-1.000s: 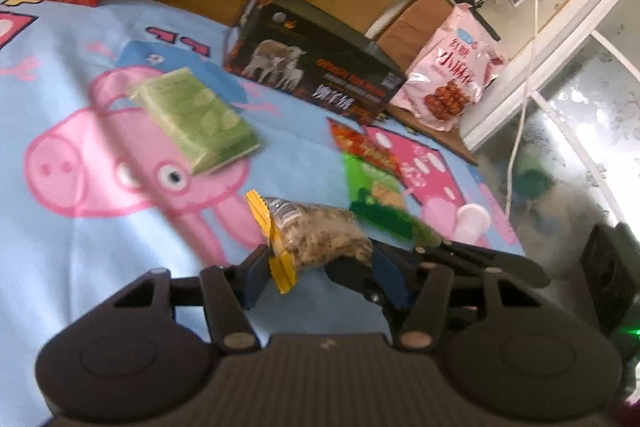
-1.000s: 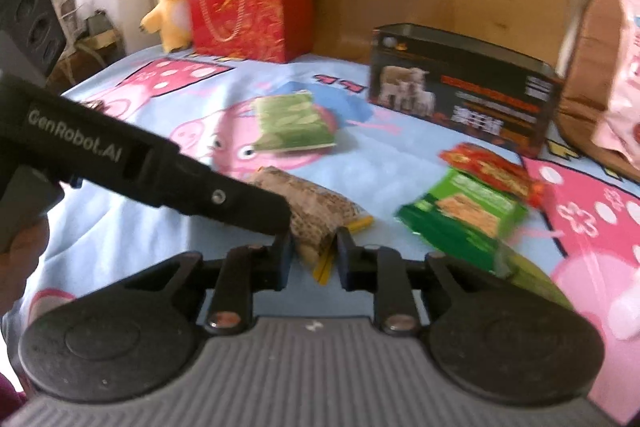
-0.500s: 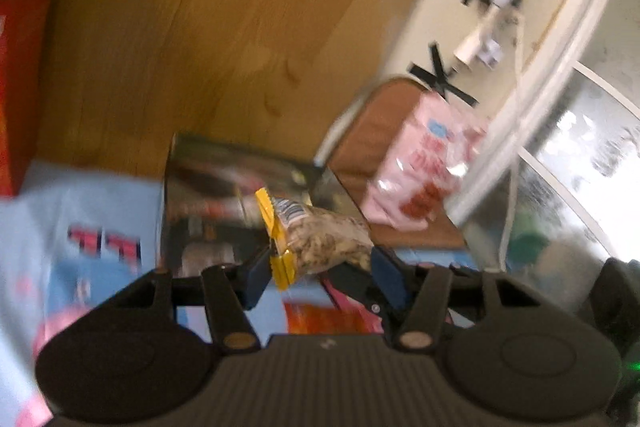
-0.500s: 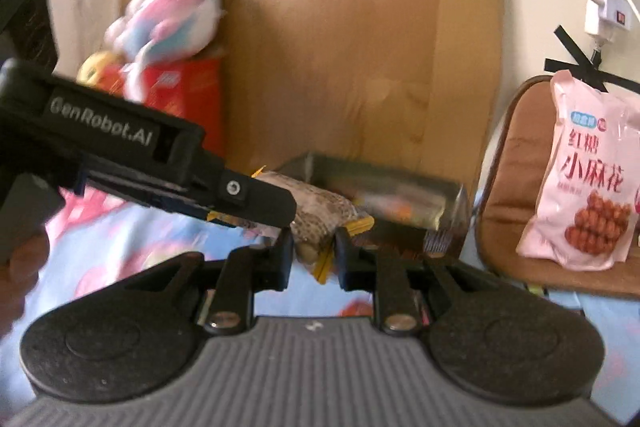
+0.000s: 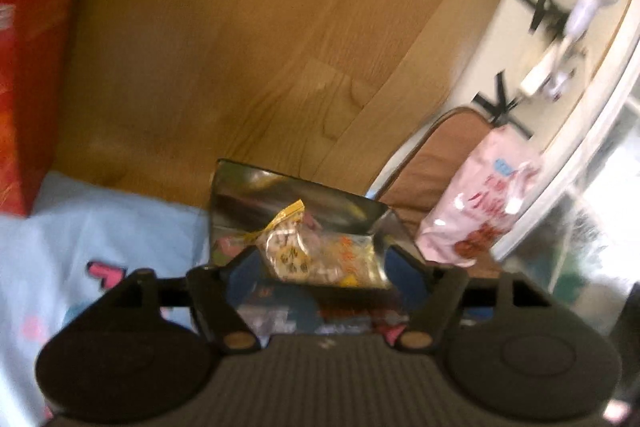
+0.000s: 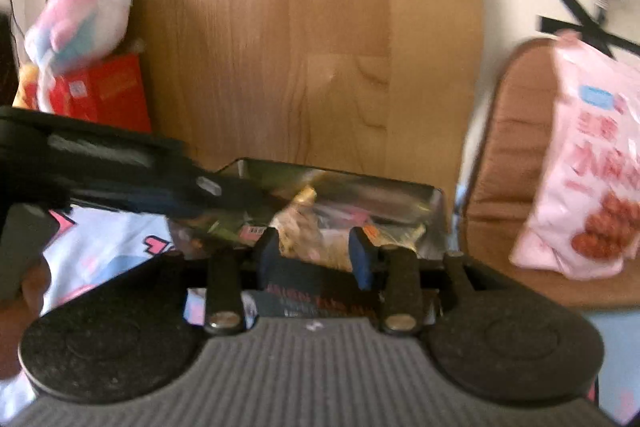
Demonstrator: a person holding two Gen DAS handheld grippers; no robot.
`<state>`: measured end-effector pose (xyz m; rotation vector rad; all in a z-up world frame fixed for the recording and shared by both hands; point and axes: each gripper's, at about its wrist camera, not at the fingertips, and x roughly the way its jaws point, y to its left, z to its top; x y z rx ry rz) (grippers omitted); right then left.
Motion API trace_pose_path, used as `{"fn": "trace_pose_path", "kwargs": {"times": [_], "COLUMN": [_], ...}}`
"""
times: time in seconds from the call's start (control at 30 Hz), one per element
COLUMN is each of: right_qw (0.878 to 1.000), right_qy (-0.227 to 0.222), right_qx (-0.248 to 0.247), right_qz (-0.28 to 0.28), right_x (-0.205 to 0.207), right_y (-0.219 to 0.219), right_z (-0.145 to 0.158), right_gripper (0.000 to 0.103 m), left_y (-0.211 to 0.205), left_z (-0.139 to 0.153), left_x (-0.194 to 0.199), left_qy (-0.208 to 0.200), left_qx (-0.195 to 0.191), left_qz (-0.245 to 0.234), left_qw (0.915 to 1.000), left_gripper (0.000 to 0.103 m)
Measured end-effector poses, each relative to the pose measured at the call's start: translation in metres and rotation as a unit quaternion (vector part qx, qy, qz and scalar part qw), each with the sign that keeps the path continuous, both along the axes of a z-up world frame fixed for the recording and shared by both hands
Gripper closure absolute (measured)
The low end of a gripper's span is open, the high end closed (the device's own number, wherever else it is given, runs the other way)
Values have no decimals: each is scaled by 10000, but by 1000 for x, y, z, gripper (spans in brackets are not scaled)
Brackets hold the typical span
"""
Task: Organize snacks
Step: 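Move the left tool back to the light green square packet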
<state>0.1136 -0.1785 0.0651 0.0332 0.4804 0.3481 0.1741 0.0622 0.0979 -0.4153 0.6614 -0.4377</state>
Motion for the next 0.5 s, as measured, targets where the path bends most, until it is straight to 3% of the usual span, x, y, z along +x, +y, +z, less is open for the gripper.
{"fn": "trace_pose_path", "kwargs": {"times": [0.17,0.23,0.43,0.5], "right_qw": [9922,9893,9923,9925], "right_qy": [647,813,1065,1127], "right_qx": [1068,1201,573,155], "right_qz": [22,173,261,441], "right_x": [-54,-73,-82,-85], "right_y": [-60,-68,-43,-28], "right_z": [-10,-20,-48,-56], "right_gripper": [61,61,61,61], "left_y": [9,4,-35,-44], "left_z": [-23,-34,-67,-77], "left_x": [-56,-71,-71,-70], "left_qy": [354,500,1053,1220], "left_qx": [-343,-378,-352,-319], "left_qz": [-386,-505,-762,-793], "left_qw": [9980,9968,9909,9888], "left_gripper": [31,30,31,34]}}
